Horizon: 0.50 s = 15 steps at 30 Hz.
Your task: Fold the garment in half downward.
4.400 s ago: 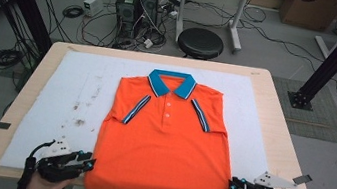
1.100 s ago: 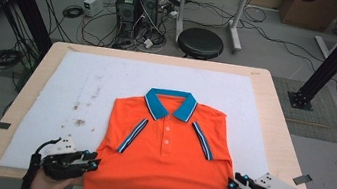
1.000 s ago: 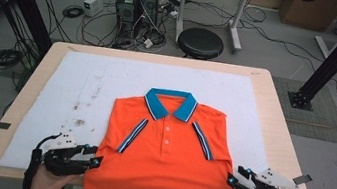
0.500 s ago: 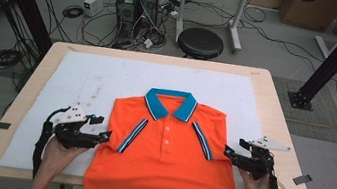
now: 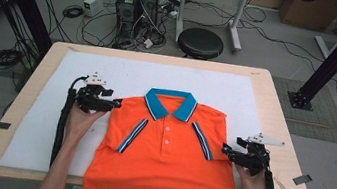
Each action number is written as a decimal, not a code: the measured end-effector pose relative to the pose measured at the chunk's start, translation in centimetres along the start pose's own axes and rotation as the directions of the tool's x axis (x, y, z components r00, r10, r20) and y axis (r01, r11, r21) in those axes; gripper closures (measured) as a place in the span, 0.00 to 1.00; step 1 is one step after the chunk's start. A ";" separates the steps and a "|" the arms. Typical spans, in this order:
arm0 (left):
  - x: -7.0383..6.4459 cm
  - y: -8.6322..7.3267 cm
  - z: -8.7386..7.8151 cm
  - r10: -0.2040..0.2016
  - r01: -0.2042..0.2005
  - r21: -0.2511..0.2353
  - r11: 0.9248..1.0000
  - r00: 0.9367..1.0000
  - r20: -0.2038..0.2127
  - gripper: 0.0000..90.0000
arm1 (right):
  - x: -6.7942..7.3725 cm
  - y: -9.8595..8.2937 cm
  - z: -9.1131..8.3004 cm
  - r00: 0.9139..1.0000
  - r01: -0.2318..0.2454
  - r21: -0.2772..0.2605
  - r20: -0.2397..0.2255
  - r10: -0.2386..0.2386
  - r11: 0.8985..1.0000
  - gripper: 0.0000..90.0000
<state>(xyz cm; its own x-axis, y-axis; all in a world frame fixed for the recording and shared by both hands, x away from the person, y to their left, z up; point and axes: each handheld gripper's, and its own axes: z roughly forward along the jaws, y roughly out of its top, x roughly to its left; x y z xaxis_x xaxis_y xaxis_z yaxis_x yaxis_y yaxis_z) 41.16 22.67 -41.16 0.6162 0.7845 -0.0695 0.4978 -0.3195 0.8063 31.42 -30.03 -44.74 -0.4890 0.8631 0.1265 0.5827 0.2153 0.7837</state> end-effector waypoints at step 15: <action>1.6 -1.3 4.1 -0.050 0.053 0.081 0.995 0.998 -0.035 0.48 | 0.1 0.0 0.2 1.000 0.003 0.019 0.002 -0.003 1.000 0.36</action>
<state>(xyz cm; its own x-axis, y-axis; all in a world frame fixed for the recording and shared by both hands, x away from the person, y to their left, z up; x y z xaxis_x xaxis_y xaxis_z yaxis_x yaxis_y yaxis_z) 44.02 22.20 -44.75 0.5689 0.8175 -0.0894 0.5777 -0.3199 0.7510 31.47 -29.83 -44.82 -0.4894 0.8633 0.1232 0.5934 0.2261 0.7725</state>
